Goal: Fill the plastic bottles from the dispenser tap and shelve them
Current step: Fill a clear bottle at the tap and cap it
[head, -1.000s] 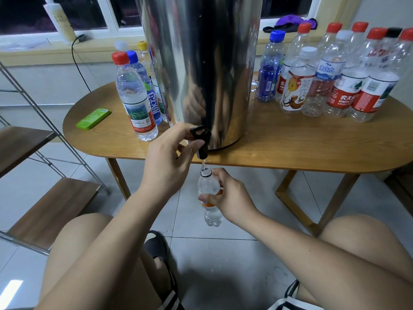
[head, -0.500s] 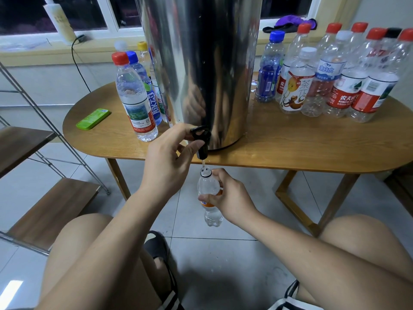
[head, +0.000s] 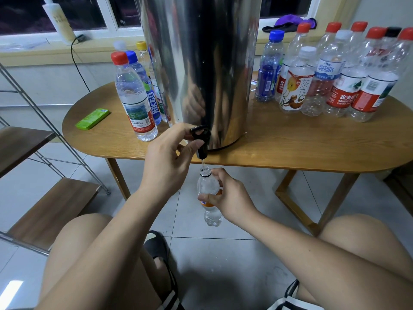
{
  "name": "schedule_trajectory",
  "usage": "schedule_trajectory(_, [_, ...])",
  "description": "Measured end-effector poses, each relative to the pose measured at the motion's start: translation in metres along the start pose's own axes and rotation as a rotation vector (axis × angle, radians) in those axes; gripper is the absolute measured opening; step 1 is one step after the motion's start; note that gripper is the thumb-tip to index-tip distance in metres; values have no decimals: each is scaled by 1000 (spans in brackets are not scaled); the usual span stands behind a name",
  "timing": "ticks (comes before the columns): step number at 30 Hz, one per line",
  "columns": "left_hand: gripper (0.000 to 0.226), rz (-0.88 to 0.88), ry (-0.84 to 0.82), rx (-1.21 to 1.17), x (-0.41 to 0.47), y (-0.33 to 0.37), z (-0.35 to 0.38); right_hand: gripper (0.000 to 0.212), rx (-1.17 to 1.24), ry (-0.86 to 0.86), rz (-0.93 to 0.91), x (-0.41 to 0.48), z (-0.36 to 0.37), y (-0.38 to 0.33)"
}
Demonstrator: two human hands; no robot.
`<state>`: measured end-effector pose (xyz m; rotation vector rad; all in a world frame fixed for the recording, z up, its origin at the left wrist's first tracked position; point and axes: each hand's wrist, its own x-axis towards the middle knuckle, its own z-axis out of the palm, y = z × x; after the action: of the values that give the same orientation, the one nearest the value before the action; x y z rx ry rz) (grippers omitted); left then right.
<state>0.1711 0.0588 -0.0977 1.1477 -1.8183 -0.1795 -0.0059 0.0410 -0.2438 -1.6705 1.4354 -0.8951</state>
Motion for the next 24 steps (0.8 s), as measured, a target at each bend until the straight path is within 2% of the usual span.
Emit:
schedule_trajectory(5, [14, 0, 0, 5, 0, 1, 0, 69, -1, 4, -4, 0, -1, -1])
schedule_trajectory(12, [15, 2, -4, 4, 0, 2, -1, 75, 11, -1, -3, -1, 0, -1])
schedule_trajectory(16, [14, 7, -1, 8, 0, 2, -1, 70, 14, -5, 2, -1, 0, -1])
schedule_trajectory(24, [13, 6, 0, 7, 0, 0, 0, 74, 2, 2, 1, 0, 0, 0])
